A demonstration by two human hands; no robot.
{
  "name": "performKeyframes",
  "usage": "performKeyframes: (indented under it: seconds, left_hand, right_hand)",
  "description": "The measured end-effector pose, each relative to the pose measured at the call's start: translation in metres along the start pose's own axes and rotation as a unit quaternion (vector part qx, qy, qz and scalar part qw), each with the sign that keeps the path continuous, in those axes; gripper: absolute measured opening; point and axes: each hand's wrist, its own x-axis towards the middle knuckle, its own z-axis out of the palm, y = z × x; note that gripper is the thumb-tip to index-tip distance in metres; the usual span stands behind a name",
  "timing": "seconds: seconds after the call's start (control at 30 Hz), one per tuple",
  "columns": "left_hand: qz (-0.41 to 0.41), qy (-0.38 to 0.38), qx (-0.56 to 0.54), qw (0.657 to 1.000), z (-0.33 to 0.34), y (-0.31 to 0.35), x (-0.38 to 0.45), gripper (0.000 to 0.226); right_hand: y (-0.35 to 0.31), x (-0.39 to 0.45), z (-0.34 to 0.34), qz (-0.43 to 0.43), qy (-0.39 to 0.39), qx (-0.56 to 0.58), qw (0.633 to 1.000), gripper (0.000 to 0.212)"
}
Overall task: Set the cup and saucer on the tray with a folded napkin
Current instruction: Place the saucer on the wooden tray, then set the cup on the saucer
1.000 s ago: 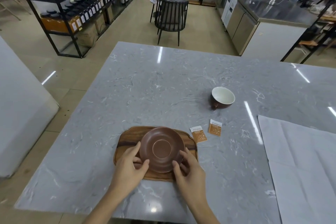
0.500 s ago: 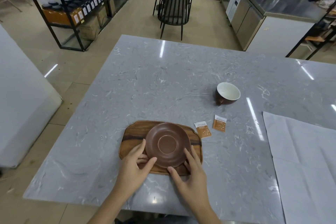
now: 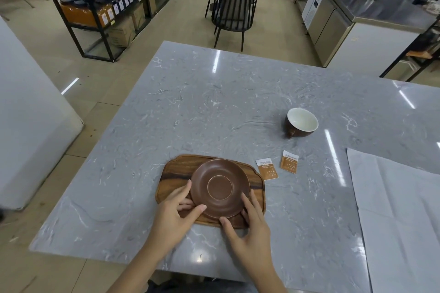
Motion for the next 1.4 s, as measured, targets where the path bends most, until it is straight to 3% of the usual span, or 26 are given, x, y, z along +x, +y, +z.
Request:
performKeyframes:
  seconds: [0.23,0.33,0.47,0.6,0.73,0.87,1.0,1.17,1.3,1.4]
  left_hand:
    - [0.011,0.002,0.024,1.000,-0.001,0.005,0.000,0.080]
    - [0.030,0.031,0.113,0.993,-0.006,0.017,-0.001,0.073]
    - [0.093,0.055,0.173,0.979,-0.012,0.042,0.022,0.062]
    - [0.144,-0.023,0.172,0.974,0.004,0.065,0.076,0.050]
    - [0.179,-0.112,0.198,0.957,0.042,0.091,0.136,0.047]
    - [0.202,-0.155,0.218,0.942,0.082,0.117,0.194,0.044]
    - [0.161,-0.192,0.159,0.955,0.119,0.144,0.244,0.041]
    - [0.057,-0.239,0.037,0.969,0.160,0.162,0.291,0.054]
    - [-0.015,-0.301,-0.028,0.953,0.192,0.162,0.309,0.067]
    - [-0.006,-0.353,-0.038,0.935,0.206,0.159,0.316,0.068]
  right_hand:
    - [-0.003,0.001,-0.005,0.009,-0.022,0.009,1.000,0.067]
    - [-0.009,0.003,-0.013,0.022,-0.041,0.031,0.998,0.058]
    - [-0.012,0.023,-0.038,0.042,0.039,0.079,0.995,0.038]
    - [-0.009,0.066,-0.074,0.108,0.097,0.137,0.980,0.024]
    - [-0.002,0.113,-0.103,0.174,0.100,0.192,0.961,0.019]
    - [0.008,0.156,-0.122,0.220,0.107,0.257,0.935,0.017]
    - [0.020,0.197,-0.132,0.304,0.100,0.391,0.863,0.021]
    - [0.031,0.236,-0.135,0.348,0.056,0.445,0.823,0.025]
    - [0.037,0.255,-0.129,0.388,0.013,0.473,0.791,0.026]
    - [0.038,0.264,-0.125,0.396,-0.027,0.511,0.762,0.031]
